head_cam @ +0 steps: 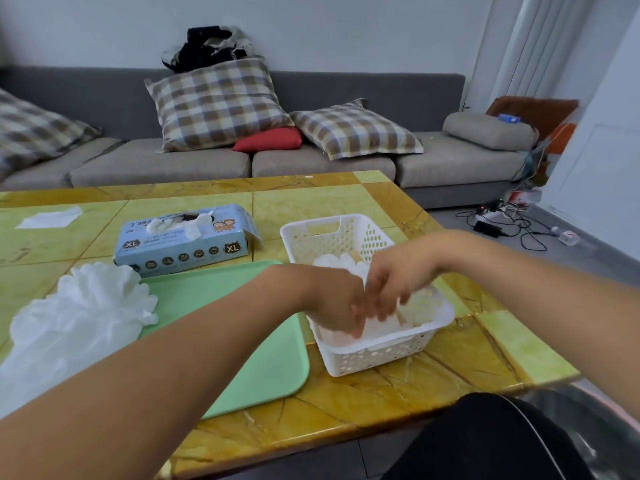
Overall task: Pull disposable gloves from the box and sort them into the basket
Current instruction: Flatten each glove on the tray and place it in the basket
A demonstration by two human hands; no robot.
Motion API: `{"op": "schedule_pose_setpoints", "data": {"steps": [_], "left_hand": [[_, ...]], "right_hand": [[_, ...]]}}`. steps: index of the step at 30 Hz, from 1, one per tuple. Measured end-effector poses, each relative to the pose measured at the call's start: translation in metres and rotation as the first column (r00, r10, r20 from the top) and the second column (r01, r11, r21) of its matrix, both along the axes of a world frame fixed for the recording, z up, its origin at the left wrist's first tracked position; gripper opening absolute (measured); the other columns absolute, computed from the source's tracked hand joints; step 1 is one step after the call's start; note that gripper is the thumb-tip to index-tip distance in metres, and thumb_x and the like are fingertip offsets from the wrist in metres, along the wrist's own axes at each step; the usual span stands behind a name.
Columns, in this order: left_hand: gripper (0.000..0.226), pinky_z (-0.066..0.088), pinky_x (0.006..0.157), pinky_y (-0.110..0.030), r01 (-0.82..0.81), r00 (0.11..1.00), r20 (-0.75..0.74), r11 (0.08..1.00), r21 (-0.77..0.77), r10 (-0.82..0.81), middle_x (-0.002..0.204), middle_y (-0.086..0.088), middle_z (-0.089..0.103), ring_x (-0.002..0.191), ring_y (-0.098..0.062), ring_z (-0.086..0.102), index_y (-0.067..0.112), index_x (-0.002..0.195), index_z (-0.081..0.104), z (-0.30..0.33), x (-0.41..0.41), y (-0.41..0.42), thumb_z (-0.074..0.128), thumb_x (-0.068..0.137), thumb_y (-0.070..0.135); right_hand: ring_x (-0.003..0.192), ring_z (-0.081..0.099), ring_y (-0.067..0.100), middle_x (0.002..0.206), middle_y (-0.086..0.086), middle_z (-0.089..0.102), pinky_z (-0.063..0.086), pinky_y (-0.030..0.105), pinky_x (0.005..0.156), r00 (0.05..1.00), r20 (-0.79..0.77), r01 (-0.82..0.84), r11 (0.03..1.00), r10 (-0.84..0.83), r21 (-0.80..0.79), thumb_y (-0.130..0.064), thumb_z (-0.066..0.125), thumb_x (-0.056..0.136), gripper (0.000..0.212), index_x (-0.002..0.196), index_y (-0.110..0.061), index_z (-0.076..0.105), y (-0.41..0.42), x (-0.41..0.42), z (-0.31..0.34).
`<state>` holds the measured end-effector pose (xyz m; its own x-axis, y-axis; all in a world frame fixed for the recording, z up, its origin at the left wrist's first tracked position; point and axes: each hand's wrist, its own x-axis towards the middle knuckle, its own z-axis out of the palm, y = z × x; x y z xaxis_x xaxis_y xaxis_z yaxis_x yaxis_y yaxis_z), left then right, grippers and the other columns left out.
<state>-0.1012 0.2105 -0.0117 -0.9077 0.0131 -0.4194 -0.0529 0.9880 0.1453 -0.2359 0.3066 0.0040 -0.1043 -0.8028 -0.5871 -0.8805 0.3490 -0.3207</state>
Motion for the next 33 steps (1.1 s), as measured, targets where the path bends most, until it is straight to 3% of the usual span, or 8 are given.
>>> {"op": "schedule_pose_setpoints", "data": {"steps": [3,7,11,17,20,26,30,33], "left_hand": [[0.003,0.046,0.073,-0.033,-0.107,0.973,-0.218,0.983,-0.148,0.073,0.093,0.004,0.057,0.085,-0.021,0.055,0.028,0.096,0.056,0.000,-0.006,-0.010,0.057,0.094,0.027],[0.054,0.049,0.079,-0.033,-0.194,0.981,-0.068,0.953,-0.233,0.183,0.103,0.003,0.057,0.093,-0.023,0.058,0.023,0.127,0.058,-0.013,-0.013,-0.010,0.073,0.084,0.052],[0.083,0.051,0.096,-0.039,-0.221,0.967,0.067,0.940,-0.260,0.246,0.124,0.003,0.062,0.112,-0.026,0.060,0.030,0.142,0.048,-0.025,-0.024,-0.009,0.071,0.073,0.071],[0.031,0.044,0.091,-0.034,-0.158,0.967,0.114,0.889,-0.430,0.227,0.097,0.001,0.054,0.098,-0.024,0.047,0.025,0.121,0.053,-0.021,-0.028,-0.013,0.056,0.096,0.042],[0.046,0.044,0.097,-0.036,-0.115,0.973,0.124,0.870,-0.480,0.197,0.100,0.000,0.050,0.098,-0.025,0.047,0.018,0.134,0.051,-0.019,-0.028,-0.019,0.055,0.096,0.044],[0.075,0.049,0.095,-0.035,-0.218,0.971,-0.144,0.955,-0.203,0.191,0.118,0.001,0.062,0.111,-0.023,0.058,0.020,0.136,0.056,-0.002,-0.009,-0.041,0.071,0.079,0.066],[0.030,0.051,0.091,-0.033,-0.287,0.780,-0.544,0.949,0.128,0.310,0.114,0.002,0.072,0.105,-0.017,0.066,0.020,0.116,0.072,0.020,0.055,-0.099,0.071,0.090,0.036],[0.014,0.054,0.088,-0.034,-0.422,0.697,-0.566,0.890,0.174,0.440,0.100,0.004,0.074,0.092,-0.015,0.068,0.019,0.102,0.076,0.011,0.121,-0.143,0.068,0.091,0.020]], "right_hand": [[0.098,0.065,0.008,0.109,-0.013,0.068,0.049,0.023,0.078,0.985,-0.174,-0.007,0.987,-0.021,-0.160,-0.036,0.088,0.074,0.031,0.092,-0.047,0.066,-0.017,0.004,0.000],[0.134,0.048,0.022,0.148,-0.008,0.044,0.044,0.036,0.104,0.937,-0.350,-0.002,0.998,0.023,0.063,-0.049,0.092,0.063,0.108,0.151,-0.030,0.033,-0.035,0.020,-0.037],[0.142,0.037,0.030,0.160,0.002,0.027,0.040,0.039,0.107,0.882,-0.467,0.010,0.990,0.057,0.140,-0.055,0.087,0.067,0.120,0.158,-0.026,0.014,-0.048,0.015,-0.056],[0.155,-0.010,0.026,0.167,-0.003,-0.021,0.020,0.055,0.120,0.889,-0.458,0.014,0.996,0.028,0.089,-0.059,0.083,0.069,0.136,0.158,-0.034,-0.016,-0.057,-0.006,-0.067],[0.155,-0.014,0.026,0.166,-0.005,-0.025,0.018,0.054,0.120,0.903,-0.429,0.067,0.994,-0.024,0.083,-0.059,0.082,0.070,0.139,0.156,-0.031,-0.024,-0.062,-0.016,-0.075],[0.144,0.037,0.024,0.163,-0.005,0.028,0.037,0.045,0.115,0.935,-0.339,0.084,0.995,-0.099,-0.058,-0.056,0.085,0.069,0.112,0.158,-0.033,0.020,-0.059,-0.002,-0.028],[0.101,0.065,0.016,0.114,-0.004,0.070,0.053,0.033,0.084,0.934,-0.305,-0.027,0.816,-0.185,-0.578,-0.040,0.078,0.085,0.041,0.120,-0.020,0.070,-0.070,0.043,0.020],[0.076,0.065,0.004,0.087,-0.008,0.074,0.052,0.025,0.075,0.984,-0.177,-0.137,0.678,0.011,-0.722,-0.027,0.076,0.088,0.013,0.095,-0.016,0.079,-0.098,0.109,0.017]]}}
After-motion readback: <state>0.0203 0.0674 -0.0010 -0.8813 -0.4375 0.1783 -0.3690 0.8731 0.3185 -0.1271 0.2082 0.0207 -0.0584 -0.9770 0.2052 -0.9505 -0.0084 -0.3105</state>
